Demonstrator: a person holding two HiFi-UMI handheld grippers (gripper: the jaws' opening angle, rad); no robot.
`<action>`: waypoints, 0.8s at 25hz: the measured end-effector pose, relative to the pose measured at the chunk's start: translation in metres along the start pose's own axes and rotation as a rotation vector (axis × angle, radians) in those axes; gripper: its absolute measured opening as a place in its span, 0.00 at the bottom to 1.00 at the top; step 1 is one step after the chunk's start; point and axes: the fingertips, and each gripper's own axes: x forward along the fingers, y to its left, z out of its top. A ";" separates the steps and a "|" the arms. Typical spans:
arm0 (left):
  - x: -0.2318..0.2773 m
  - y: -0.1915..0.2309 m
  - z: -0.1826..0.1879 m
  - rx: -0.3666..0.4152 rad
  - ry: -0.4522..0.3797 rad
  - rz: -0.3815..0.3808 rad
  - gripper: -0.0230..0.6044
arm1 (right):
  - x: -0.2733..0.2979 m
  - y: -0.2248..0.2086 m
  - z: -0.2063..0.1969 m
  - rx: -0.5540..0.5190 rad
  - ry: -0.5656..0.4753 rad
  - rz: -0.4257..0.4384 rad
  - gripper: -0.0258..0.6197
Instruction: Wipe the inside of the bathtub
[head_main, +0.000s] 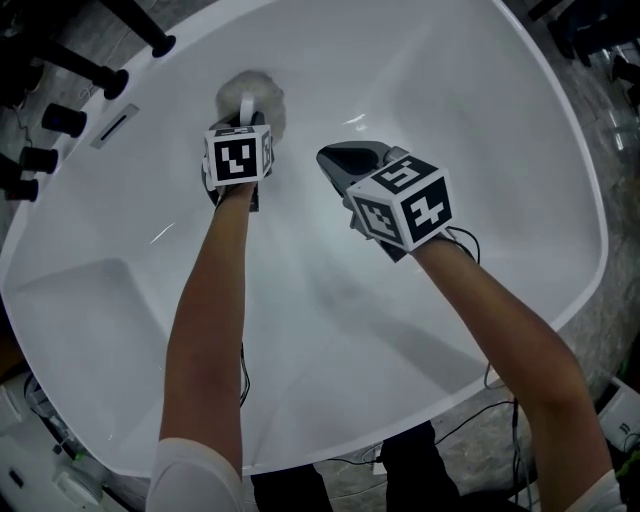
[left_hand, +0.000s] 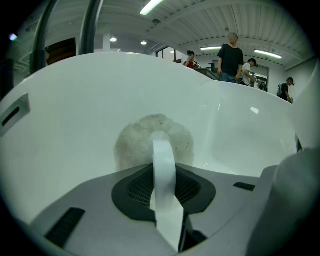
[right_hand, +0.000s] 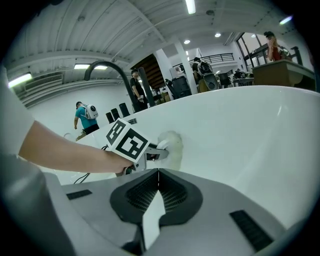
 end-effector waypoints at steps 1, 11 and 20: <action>-0.003 0.005 -0.003 -0.003 -0.001 0.003 0.19 | 0.003 0.004 0.001 -0.003 0.001 0.003 0.07; -0.039 0.060 -0.031 -0.046 -0.001 0.055 0.19 | 0.026 0.048 0.009 -0.031 0.017 0.031 0.07; -0.082 0.116 -0.058 -0.068 0.004 0.100 0.19 | 0.043 0.101 0.011 -0.064 0.042 0.057 0.07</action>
